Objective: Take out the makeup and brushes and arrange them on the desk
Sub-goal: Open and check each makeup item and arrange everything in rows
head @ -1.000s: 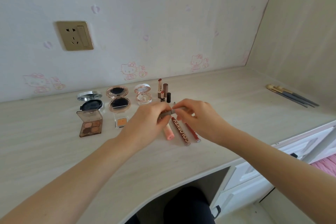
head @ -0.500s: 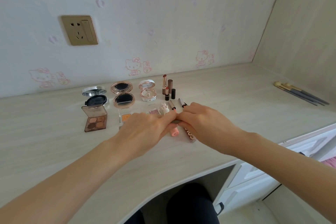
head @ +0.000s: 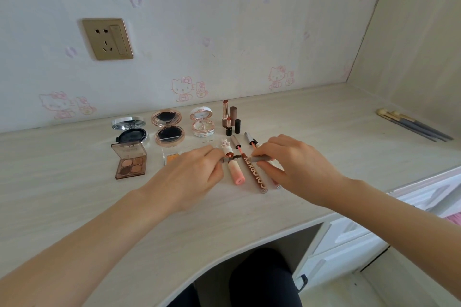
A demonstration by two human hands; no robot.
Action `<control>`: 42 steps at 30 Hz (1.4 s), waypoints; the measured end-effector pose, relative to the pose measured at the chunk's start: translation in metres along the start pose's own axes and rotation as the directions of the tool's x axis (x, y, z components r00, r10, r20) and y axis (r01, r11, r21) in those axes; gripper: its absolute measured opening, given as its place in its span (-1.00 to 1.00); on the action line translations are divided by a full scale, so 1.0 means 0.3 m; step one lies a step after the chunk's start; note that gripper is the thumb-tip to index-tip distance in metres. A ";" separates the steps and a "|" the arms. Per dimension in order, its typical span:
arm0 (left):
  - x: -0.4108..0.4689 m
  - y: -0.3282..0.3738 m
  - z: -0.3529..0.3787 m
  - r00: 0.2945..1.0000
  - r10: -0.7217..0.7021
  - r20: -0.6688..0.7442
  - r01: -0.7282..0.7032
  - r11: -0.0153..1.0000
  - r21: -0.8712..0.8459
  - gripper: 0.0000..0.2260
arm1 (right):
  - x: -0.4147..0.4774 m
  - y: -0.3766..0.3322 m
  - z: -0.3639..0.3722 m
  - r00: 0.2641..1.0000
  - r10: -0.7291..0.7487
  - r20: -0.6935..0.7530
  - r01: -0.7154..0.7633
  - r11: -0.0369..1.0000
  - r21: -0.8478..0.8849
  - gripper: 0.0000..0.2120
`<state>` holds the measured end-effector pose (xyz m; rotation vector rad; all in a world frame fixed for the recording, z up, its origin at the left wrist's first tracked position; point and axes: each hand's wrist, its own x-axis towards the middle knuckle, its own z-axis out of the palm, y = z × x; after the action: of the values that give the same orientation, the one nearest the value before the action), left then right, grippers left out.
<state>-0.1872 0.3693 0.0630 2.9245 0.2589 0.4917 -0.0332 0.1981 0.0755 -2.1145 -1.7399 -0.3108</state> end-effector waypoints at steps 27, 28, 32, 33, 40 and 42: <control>0.289 0.218 0.135 0.914 -0.402 -0.049 0.281 0.717 -0.638 -0.64 | -0.019 0.202 -0.035 0.830 0.557 0.044 -0.501 0.708 0.498 -0.78; 0.303 0.230 0.149 0.916 -0.399 -0.048 0.285 0.727 -0.625 -0.60 | -0.020 0.224 -0.032 0.827 0.561 0.035 -0.508 0.719 0.474 -0.79; 0.355 0.275 0.204 0.943 -0.330 -0.035 0.270 0.825 -0.497 -0.56 | -0.041 0.314 -0.001 0.812 0.584 0.008 -0.548 0.758 0.355 -0.81; 0.368 0.285 0.218 0.949 -0.313 -0.041 0.264 0.858 -0.440 -0.57 | -0.051 0.331 0.011 0.812 0.584 0.004 -0.555 0.768 0.319 -0.80; 0.433 0.335 0.296 0.976 -0.211 -0.058 0.203 0.971 -0.123 -0.66 | -0.104 0.397 0.082 0.884 0.467 0.015 -0.467 0.884 0.019 -0.74; 0.449 0.341 0.305 0.979 -0.201 -0.047 0.197 0.978 -0.065 -0.70 | -0.111 0.397 0.092 0.905 0.426 -0.001 -0.425 0.903 -0.064 -0.76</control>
<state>-0.0163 0.2843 0.0387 2.7907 0.5287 0.5370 0.0741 0.1613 0.0190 -2.4719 -1.2356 -0.2283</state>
